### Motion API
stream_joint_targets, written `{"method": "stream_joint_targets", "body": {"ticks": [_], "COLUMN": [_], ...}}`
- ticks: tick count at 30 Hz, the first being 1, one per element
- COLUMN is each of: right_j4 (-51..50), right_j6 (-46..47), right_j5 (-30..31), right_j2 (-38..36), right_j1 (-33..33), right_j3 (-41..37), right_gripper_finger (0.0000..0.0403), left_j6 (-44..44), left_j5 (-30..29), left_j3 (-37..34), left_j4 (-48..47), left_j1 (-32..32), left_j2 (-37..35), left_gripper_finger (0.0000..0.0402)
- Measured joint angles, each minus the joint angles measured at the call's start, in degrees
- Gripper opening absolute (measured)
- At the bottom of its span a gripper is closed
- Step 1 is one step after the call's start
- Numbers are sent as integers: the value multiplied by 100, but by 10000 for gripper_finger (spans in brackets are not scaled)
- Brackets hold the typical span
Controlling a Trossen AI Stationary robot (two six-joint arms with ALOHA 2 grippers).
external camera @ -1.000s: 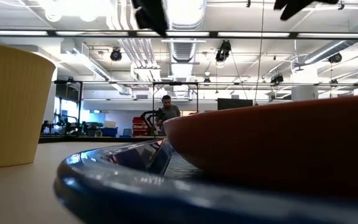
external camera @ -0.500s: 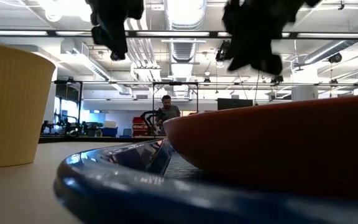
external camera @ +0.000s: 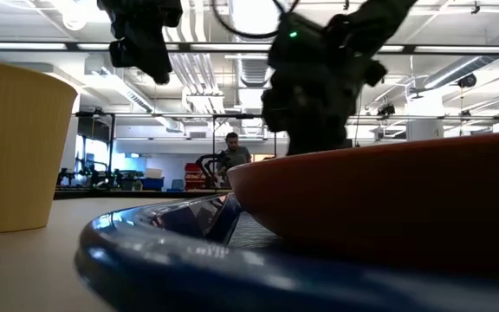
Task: Pick and place plate/cup/fork/spoon on tray
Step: Move the blue tray to the center of the table
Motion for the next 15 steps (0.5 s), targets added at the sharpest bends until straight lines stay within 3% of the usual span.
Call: {"method": "stream_joint_targets", "body": {"ticks": [7,15], "right_j4": [-1049,-1270], "right_j6": [-1080,-1848], "right_j5": [20,-112], "right_j2": [796,1427], "right_j1": [-152,-422], "right_j3": [1189,2170], "right_gripper_finger": [11,11], "left_j6": [0,2], "left_j5": [-3,-6], "left_j3": [-31,-33], "left_j4": [112,141], "left_j1": [0,0], "left_j2": [-144,-171], "left_gripper_finger": [141,141]}}
